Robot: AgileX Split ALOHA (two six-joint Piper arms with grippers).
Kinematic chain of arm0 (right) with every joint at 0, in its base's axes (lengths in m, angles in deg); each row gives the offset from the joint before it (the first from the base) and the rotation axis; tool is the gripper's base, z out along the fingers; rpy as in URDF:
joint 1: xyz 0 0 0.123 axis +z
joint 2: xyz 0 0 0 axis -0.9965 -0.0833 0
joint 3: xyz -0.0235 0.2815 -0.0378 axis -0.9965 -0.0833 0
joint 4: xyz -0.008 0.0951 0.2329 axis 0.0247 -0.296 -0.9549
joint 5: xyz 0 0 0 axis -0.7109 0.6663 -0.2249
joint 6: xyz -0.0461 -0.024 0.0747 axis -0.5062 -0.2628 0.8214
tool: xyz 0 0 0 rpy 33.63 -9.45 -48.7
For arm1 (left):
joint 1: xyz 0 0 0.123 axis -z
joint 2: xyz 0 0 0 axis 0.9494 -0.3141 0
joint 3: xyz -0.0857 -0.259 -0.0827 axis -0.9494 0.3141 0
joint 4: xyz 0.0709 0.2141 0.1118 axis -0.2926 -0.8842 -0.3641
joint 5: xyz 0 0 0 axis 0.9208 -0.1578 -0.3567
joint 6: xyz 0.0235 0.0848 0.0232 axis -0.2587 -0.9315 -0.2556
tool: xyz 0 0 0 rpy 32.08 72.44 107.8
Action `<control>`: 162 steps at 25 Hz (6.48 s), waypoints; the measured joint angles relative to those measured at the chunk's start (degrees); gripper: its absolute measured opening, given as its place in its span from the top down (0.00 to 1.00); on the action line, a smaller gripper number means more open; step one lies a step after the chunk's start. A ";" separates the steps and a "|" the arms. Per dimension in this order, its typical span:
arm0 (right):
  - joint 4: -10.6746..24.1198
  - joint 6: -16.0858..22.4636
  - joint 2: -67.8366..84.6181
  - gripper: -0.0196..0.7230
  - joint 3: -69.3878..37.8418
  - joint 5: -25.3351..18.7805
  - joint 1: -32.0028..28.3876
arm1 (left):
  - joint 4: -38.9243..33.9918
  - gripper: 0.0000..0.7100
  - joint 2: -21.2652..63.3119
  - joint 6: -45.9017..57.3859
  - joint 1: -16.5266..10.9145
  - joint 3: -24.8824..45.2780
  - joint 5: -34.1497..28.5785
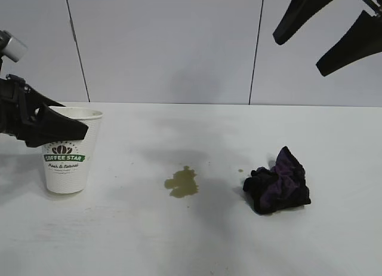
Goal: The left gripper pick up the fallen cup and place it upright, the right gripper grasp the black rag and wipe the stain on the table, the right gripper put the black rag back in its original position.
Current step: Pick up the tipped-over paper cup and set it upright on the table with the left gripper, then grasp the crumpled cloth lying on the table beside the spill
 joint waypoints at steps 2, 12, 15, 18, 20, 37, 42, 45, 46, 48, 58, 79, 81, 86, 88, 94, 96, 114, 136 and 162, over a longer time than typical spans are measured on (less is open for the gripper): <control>0.00 0.00 0.00 0.35 0.00 0.16 0.00 | 0.00 0.21 0.00 -0.05 0.00 0.00 0.00; 0.00 0.00 0.00 0.35 0.00 0.41 0.00 | -0.05 0.21 -0.02 -9.63 0.00 0.00 -1.24; 0.00 0.00 0.00 0.35 0.00 0.67 0.00 | -0.05 0.21 -0.21 -13.08 0.00 0.00 -3.51; 0.00 0.00 0.00 0.35 0.00 0.66 0.00 | -0.05 0.21 -0.29 -14.53 -0.07 0.00 -5.64; 0.00 0.00 0.00 0.35 0.00 0.68 0.00 | -0.05 0.21 -0.29 -14.80 -0.07 0.00 -6.08; 0.00 0.00 0.00 0.35 0.00 0.83 0.00 | -0.10 0.10 -0.29 -11.49 -0.07 0.00 -3.74; 0.00 0.00 0.00 0.35 0.00 0.85 0.00 | -0.10 0.10 -0.29 -5.58 -0.07 0.00 -1.13; 0.00 0.00 0.00 0.35 0.00 0.90 0.00 | -0.10 0.10 -0.29 -5.32 -0.07 0.00 -0.84; 0.00 0.00 0.00 0.35 0.00 0.90 0.00 | -0.10 0.10 -0.29 -5.32 -0.07 0.00 -0.84; 0.00 0.00 0.00 0.35 0.00 0.91 0.00 | -0.10 0.09 -0.29 -5.32 -0.07 0.00 -0.84; 0.00 0.00 0.00 0.35 0.00 2.23 0.00 | -0.10 0.02 -0.29 -4.87 -0.07 0.00 -2.65; 0.00 -0.63 0.00 0.35 0.00 2.37 0.00 | -13.00 0.02 -0.29 9.70 -0.07 0.00 1.35; 0.00 -0.88 0.00 0.35 0.00 2.37 0.00 | -14.70 0.02 -0.29 11.64 -0.07 0.00 1.78; 0.00 -1.04 0.00 0.35 0.00 2.37 0.00 | -23.24 0.02 4.00 19.49 -0.07 0.00 5.65; 0.00 -1.11 0.00 0.35 0.00 2.37 0.00 | -30.03 0.02 6.63 25.89 -0.07 0.00 8.68; 0.00 -1.50 0.00 0.35 0.00 2.37 0.00 | -59.41 0.02 12.24 51.27 -0.07 0.00 12.67; 0.00 -1.50 0.00 0.35 0.00 2.37 0.00 | -69.44 0.02 13.44 63.24 -0.07 0.06 13.64; 0.00 -1.98 0.00 0.35 0.00 2.37 0.00 | -101.04 0.16 48.85 140.75 -14.83 -17.53 11.33; 0.00 -2.15 0.00 0.35 0.00 2.37 0.00 | -101.08 0.16 104.27 141.10 -12.49 -14.06 -26.43; 14.95 -5.07 -0.95 0.35 0.00 -0.06 0.00 | -99.57 0.16 108.89 140.87 0.34 21.31 -17.80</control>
